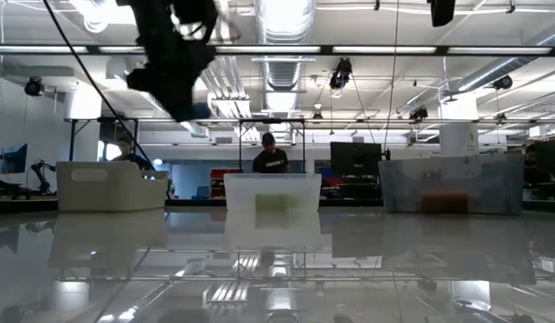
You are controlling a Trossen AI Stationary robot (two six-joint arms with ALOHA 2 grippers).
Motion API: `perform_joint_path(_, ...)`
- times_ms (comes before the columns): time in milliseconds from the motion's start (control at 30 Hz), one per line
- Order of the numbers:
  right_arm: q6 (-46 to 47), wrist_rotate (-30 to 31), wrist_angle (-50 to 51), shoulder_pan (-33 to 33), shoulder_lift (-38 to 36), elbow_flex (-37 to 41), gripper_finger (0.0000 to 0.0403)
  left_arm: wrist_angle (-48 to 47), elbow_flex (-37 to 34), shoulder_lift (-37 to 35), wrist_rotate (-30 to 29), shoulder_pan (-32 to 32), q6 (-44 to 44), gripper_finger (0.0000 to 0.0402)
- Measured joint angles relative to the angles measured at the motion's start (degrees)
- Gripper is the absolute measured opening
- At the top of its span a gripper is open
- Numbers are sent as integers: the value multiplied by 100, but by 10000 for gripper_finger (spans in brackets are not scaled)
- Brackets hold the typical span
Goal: Sort & place blocks by color
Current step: Put the blue block into the gray bin
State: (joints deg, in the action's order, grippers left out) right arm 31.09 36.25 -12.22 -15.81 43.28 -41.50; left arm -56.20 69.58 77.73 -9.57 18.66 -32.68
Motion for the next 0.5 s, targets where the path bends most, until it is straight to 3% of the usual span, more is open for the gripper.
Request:
perform_joint_path(100, 46, 4, -3, 0, 61, 0, 205, -741, -224, -67, -8, 768, 4, 118)
perform_joint_path(300, 102, -4, -3, 0, 233, 0, 205, -863, -976, 13, 58, 2108, 202, 118)
perform_joint_path(500, 208, -9, -2, 0, 334, 0, 205, -840, -1283, 16, 123, 2469, 427, 118)
